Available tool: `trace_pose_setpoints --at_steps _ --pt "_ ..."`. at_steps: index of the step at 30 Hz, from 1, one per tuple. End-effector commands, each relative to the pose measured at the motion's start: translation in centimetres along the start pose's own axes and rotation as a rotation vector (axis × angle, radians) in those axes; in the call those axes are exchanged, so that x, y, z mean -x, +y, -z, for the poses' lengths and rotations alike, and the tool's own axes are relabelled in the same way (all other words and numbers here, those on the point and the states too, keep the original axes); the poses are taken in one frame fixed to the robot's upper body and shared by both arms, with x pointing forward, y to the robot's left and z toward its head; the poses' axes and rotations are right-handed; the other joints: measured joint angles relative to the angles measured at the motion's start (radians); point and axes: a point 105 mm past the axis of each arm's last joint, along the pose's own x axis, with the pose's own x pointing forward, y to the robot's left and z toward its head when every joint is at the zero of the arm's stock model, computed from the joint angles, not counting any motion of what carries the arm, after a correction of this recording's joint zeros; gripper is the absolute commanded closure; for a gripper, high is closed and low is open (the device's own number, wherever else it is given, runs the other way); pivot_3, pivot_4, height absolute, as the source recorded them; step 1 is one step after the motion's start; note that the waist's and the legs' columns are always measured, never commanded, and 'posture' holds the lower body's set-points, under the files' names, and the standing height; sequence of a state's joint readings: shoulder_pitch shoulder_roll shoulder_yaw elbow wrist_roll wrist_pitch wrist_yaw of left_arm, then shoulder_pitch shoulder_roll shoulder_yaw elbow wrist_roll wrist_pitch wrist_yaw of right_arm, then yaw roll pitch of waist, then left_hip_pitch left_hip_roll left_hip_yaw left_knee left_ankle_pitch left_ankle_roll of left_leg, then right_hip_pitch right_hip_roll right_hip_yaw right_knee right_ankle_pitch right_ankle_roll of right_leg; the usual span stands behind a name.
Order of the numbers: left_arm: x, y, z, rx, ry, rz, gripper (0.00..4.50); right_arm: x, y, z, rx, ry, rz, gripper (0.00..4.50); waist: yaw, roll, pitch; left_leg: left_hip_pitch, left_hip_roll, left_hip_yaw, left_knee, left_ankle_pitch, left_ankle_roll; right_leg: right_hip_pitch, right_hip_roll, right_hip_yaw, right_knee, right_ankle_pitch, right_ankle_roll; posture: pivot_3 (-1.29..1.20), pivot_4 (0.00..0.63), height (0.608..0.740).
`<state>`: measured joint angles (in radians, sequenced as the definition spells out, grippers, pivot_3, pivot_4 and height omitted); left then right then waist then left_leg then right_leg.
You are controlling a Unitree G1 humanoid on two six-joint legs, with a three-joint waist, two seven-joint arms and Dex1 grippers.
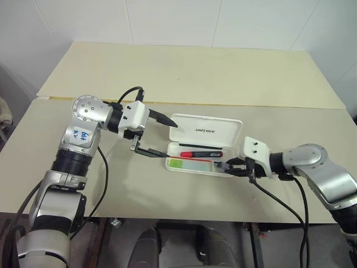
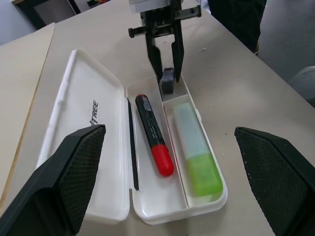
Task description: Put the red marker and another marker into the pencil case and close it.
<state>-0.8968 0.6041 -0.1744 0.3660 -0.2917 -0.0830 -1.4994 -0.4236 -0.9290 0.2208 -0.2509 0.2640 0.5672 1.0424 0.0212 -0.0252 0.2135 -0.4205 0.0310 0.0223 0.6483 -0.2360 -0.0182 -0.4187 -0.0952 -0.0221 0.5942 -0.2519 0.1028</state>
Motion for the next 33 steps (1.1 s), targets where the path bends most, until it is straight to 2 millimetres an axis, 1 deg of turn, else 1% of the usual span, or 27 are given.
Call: trace_pose_setpoints --at_steps 1,6,8,10,12,15,18,20,22,24,27,30,33 --pt "0.6 0.5 -1.1 -0.047 -0.011 -0.019 0.00 0.7 -0.7 -1.1 0.045 -0.025 0.020 1.77 0.000 0.000 0.000 0.000 0.000 0.000 0.000 0.000 0.000 0.000 0.000 0.000 0.000 0.000 0.000 0.00 0.150 0.740" --pt "0.6 0.6 -1.1 -0.050 -0.010 -0.024 0.00 2.0 -1.1 -2.9 0.081 -0.114 0.012 0.03 0.001 0.000 0.000 0.000 0.000 0.000 0.000 0.000 0.000 0.000 0.000 0.000 0.001 0.001 0.002 0.00 0.150 0.740" --pt "0.6 0.7 -1.1 -0.050 -0.009 -0.027 0.00 2.8 -0.8 -4.7 0.115 -0.222 -0.003 0.03 0.001 0.000 0.000 0.000 0.000 0.000 0.000 0.000 0.000 0.000 0.000 0.000 0.001 0.003 0.006 0.00 0.150 0.740" --pt "0.7 0.7 -1.0 -0.049 -0.006 -0.031 0.00 3.8 -0.9 -6.6 0.145 -0.362 0.033 0.03 0.000 0.000 0.000 0.000 0.000 0.000 0.000 0.000 0.000 0.000 0.000 0.000 0.001 0.006 0.010 0.00 0.150 0.740" --pt "0.8 0.7 -0.9 -0.048 -0.003 -0.035 0.00 4.7 -0.5 -7.5 0.161 -0.448 0.025 0.03 0.000 0.000 0.000 0.000 0.000 0.000 0.000 0.000 0.000 0.000 0.000 0.000 0.001 0.006 0.010 0.00 0.150 0.740" --pt "1.0 0.8 -0.8 -0.046 0.000 -0.041 0.00 5.9 0.3 -8.1 0.160 -0.557 0.021 0.03 0.002 0.000 0.000 0.000 0.000 0.000 0.000 0.000 0.000 0.000 0.000 0.000 0.001 0.006 0.011 0.00 0.150 0.740" --pt "1.4 0.9 -0.8 -0.033 -0.006 -0.056 0.00 6.9 1.1 -7.7 0.165 -0.594 0.027 0.03 0.006 0.000 0.000 0.000 0.000 0.000 0.000 0.000 0.000 0.000 0.000 0.000 0.001 0.007 0.012 0.00 0.150 0.740" --pt "1.7 1.0 -0.7 -0.023 -0.007 -0.070 0.00 7.5 0.7 -7.7 0.147 -0.620 0.075 0.03 0.004 0.000 0.000 0.000 -0.001 0.000 0.000 0.000 0.000 0.000 0.000 0.001 0.000 0.008 0.012 0.00 0.150 0.740" --pt "2.3 1.3 -0.7 0.006 -0.020 -0.102 0.00 8.7 0.7 -7.8 0.085 -0.663 0.054 0.03 0.001 0.000 0.000 0.000 -0.001 0.001 0.000 0.000 0.000 0.000 0.000 0.001 0.000 0.008 0.012 0.00 0.150 0.740" --pt "2.8 1.6 -0.7 0.025 -0.032 -0.120 0.00 9.3 0.8 -7.5 0.061 -0.649 0.041 0.03 0.000 0.000 0.000 0.000 0.000 0.001 0.000 0.000 0.000 0.000 0.000 0.001 0.001 0.008 0.011 0.00 0.150 0.740" --pt "3.3 1.8 -0.4 0.034 -0.042 -0.151 0.59 9.9 0.3 -7.0 0.089 -0.622 0.094 0.00 0.000 0.000 0.000 0.001 0.001 0.001 0.000 0.000 0.000 0.000 0.000 0.001 0.001 0.008 0.010 0.00 0.150 0.740" --pt "3.6 2.0 -0.4 0.035 -0.066 -0.168 1.57 10.2 0.0 -7.0 0.089 -0.626 0.113 0.00 0.000 0.000 0.000 0.001 0.001 0.002 0.000 0.000 0.000 0.000 0.000 0.001 0.000 0.008 0.009 0.00 0.150 0.740" --pt "3.6 1.9 -0.3 0.045 -0.077 -0.158 2.65 10.2 -0.1 -7.2 0.093 -0.632 0.120 0.00 0.001 0.000 0.000 0.000 0.001 0.002 0.001 0.000 0.000 0.000 0.000 0.001 0.000 0.009 0.010 0.00 0.150 0.740"
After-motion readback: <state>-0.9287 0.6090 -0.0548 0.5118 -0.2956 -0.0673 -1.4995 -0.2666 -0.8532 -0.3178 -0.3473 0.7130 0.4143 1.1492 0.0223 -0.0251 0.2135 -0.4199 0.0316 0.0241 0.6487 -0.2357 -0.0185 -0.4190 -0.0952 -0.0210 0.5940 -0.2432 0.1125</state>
